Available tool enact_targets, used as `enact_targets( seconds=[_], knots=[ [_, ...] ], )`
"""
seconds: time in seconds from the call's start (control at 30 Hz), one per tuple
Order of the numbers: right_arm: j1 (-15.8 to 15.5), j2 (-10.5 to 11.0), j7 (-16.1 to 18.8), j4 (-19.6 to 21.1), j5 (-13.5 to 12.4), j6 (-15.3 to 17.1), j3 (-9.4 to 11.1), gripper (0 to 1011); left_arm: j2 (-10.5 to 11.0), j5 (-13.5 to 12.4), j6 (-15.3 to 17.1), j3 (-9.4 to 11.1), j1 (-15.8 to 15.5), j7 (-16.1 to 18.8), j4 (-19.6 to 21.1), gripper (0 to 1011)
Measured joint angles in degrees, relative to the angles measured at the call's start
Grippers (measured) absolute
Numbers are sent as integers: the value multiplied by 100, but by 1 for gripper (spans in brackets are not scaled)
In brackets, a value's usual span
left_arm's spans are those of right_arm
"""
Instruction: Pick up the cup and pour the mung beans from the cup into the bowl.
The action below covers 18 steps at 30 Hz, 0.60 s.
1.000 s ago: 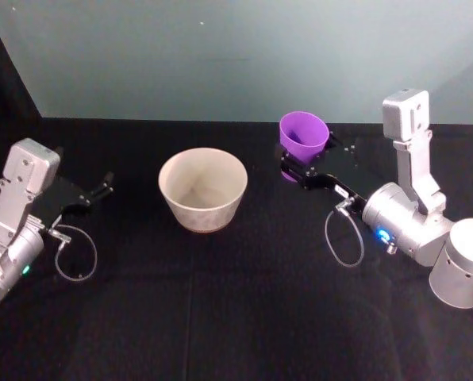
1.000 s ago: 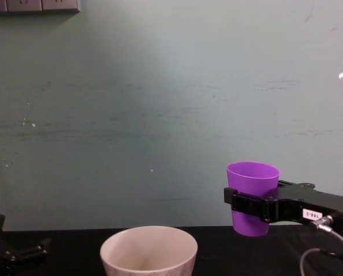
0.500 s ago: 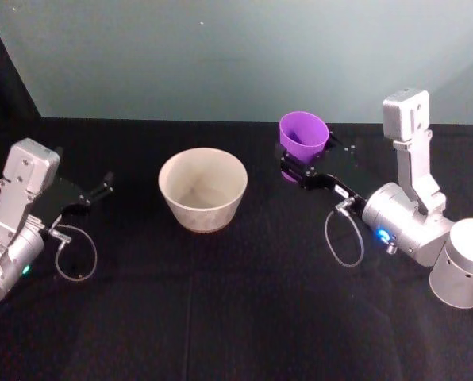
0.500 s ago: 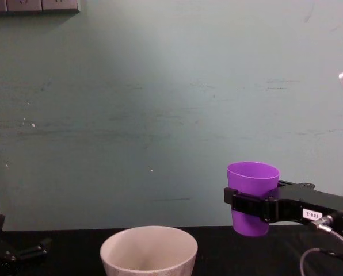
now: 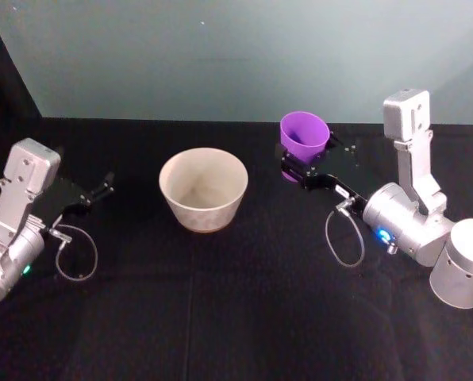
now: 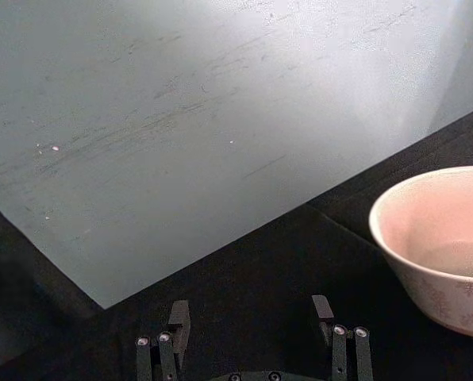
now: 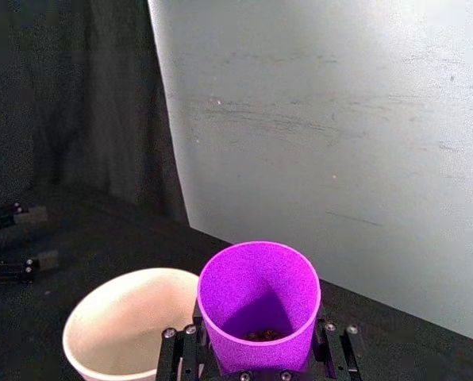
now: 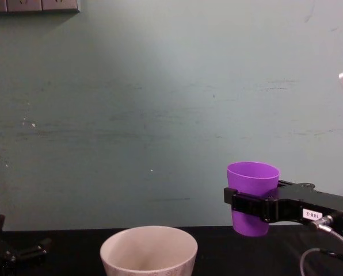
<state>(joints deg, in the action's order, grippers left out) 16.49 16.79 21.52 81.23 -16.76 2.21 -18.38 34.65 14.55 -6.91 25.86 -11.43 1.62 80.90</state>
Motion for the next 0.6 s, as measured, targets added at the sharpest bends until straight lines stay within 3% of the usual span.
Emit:
enact_targets(
  seconds=[0.6],
  knots=[
    [0,0,0,0,0,0,0,716,0,0,0,0,0,0,0,1000]
  ],
)
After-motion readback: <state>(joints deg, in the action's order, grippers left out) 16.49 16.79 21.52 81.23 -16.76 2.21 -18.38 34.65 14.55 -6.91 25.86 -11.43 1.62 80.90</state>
